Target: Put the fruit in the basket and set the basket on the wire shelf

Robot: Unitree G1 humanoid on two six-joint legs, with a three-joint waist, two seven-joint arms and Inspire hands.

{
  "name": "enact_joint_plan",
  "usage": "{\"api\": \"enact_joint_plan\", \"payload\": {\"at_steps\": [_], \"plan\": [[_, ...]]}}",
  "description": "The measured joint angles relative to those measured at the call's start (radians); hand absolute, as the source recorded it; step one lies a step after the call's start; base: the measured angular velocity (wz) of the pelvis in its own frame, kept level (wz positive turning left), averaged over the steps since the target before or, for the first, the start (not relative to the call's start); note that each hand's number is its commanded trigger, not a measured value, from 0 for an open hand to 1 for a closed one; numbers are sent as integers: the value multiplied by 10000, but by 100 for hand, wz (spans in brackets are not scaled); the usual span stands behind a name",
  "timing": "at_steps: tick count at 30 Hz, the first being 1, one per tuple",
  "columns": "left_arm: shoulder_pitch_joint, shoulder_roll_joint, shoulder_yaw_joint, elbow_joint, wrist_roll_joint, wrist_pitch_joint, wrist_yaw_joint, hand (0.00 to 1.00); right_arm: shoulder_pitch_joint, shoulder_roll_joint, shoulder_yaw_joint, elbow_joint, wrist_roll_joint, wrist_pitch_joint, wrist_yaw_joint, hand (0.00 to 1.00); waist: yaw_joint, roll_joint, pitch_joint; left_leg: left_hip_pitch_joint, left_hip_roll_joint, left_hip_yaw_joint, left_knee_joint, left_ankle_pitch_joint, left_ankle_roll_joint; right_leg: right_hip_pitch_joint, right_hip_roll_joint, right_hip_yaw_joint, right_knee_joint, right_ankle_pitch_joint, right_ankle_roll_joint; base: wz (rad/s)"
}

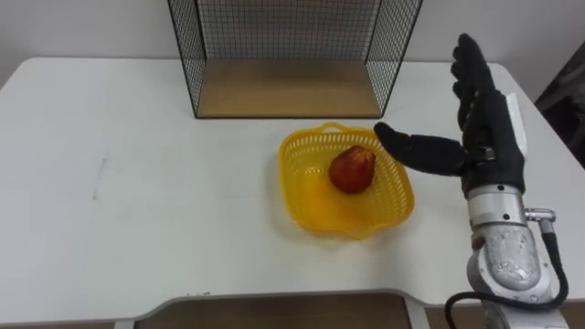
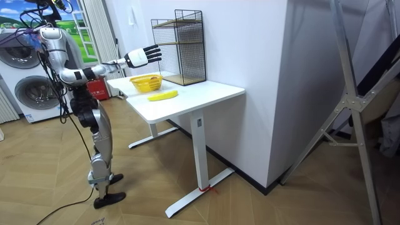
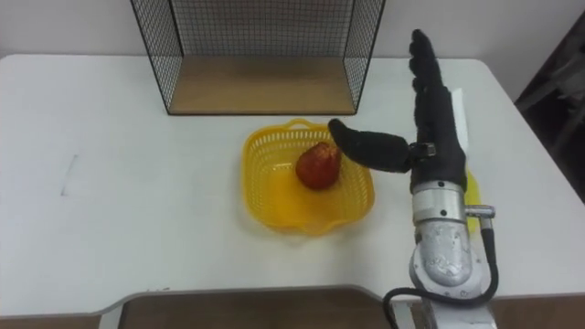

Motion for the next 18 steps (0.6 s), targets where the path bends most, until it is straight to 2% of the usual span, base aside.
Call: {"api": "enact_joint_plan", "payload": {"at_steps": [2, 3, 6, 11, 15, 18], "plan": [[98, 0, -1, 11, 3, 1, 0, 0, 3, -27, -143, 15, -3, -1, -259, 0, -129, 1, 2, 3, 1, -8, 6, 0, 0, 47, 1, -18, 6, 0, 0, 2], [115, -2, -2, 82, 5, -1, 0, 0, 6, -27, -294, 45, -2, -1, -410, 0, -191, 0, 33, 25, -1, -30, 33, 0, 0, 120, -1, -53, 1, 0, 0, 5], [137, -6, 165, 166, 16, 6, 7, 0, 0, -49, -629, 227, -51, -49, -841, 0, -320, -32, 59, 15, -3, -45, 69, 0, 0, 146, -5, -94, 4, 0, 0, 4], [145, 4, 370, 133, 22, 15, 145, 0, -21, -609, -812, 1293, -23, -128, -1213, 0, -311, -120, 79, 20, 1, 64, 4, 1, 3, 125, -15, -82, 24, -1, 1, -3], [149, 10, 583, 121, 18, 84, 175, 0, -30, -674, -816, 1661, -9, 27, -1390, 0, -304, -196, 73, 26, 7, 71, -47, 9, 0, 94, -4, -67, 25, 0, 1, -1], [296, 0, 663, -200, 10, 299, 166, 0, -333, -673, -838, 2376, 11, 69, -1457, 0, -284, -255, 69, 106, 4, 42, -25, 15, 0, 127, 0, -19, 11, 0, 0, 0]]}}
